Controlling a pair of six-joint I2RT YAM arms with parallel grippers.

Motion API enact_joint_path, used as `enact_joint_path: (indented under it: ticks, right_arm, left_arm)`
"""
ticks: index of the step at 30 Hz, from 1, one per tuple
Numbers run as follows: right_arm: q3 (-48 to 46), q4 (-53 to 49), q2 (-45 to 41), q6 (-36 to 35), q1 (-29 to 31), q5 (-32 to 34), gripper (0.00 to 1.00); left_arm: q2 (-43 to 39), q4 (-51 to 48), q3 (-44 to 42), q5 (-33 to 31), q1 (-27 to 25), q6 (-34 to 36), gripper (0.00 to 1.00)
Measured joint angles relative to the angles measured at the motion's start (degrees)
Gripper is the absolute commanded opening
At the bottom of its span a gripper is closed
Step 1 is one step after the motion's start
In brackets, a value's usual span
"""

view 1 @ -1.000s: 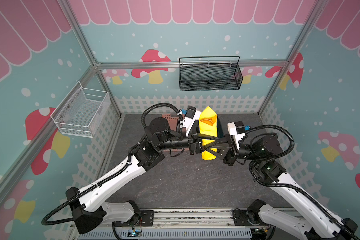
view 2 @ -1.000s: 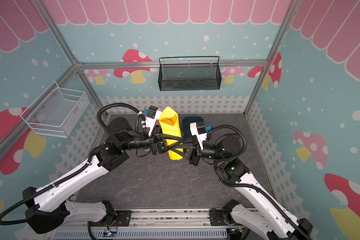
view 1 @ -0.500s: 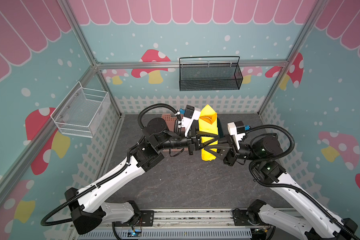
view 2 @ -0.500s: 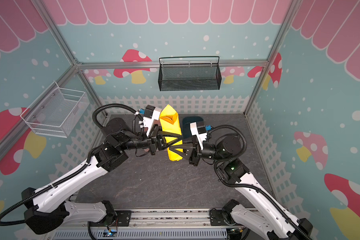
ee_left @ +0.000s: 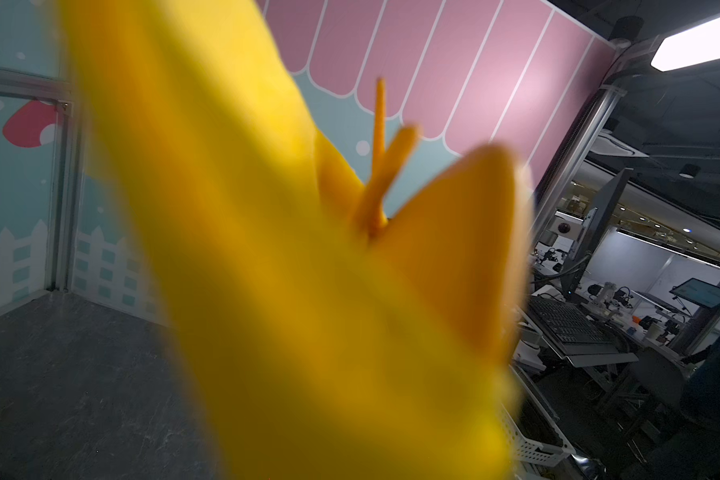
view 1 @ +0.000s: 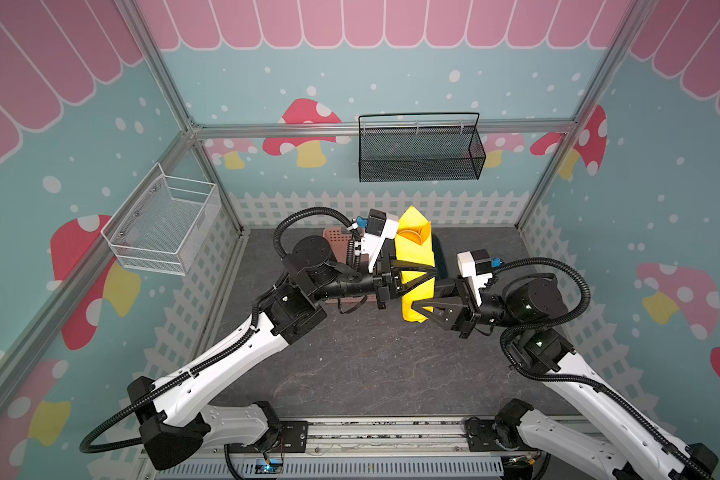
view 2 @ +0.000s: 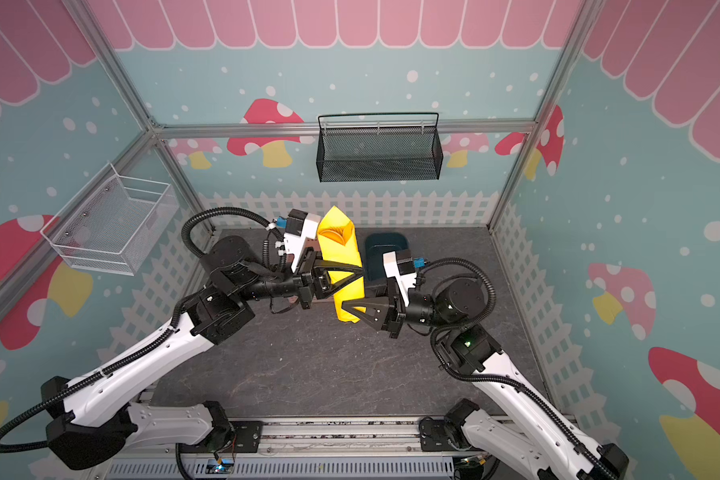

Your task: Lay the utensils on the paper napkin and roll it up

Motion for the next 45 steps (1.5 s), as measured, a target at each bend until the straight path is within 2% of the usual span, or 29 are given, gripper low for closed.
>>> enact_joint_path:
  ticks: [5, 11, 15, 18, 37, 45]
  right_arm:
    - [-2.08, -0.17, -1.38, 0.33, 0.00, 0.42, 0.26]
    - [-2.23, -0.31, -1.57, 0.61, 0.02, 0.52, 0.00]
    - [-2.23, -0.37, -1.64, 0.57, 0.02, 1.05, 0.00]
    - [-2.23, -0.63, -1.64, 0.20, 0.02, 1.46, 0.00]
    - [-1.99, -0.66, -1.75, -0.24, 0.02, 1.92, 0.00]
    - [-1.75, -0.66, -1.75, -0.24, 0.02, 1.90, 0.00]
  left_arm:
    - [-0.50, -0.07, 0.00, -0.79, 0.02, 0.02, 0.05]
    - [-0.50, -0.13, 0.00, -1.31, 0.02, 0.24, 0.07]
    - [-0.52, -0.07, -0.04, -1.53, 0.02, 0.20, 0.22]
    - [-1.14, 0.09, -0.79, -2.16, 0.00, -0.09, 0.28]
    - [-5.14, -0.02, -4.98, -2.43, 0.02, 0.04, 0.29]
    - [-5.95, -0.70, -5.31, -2.82, 0.09, 0.66, 0.27]
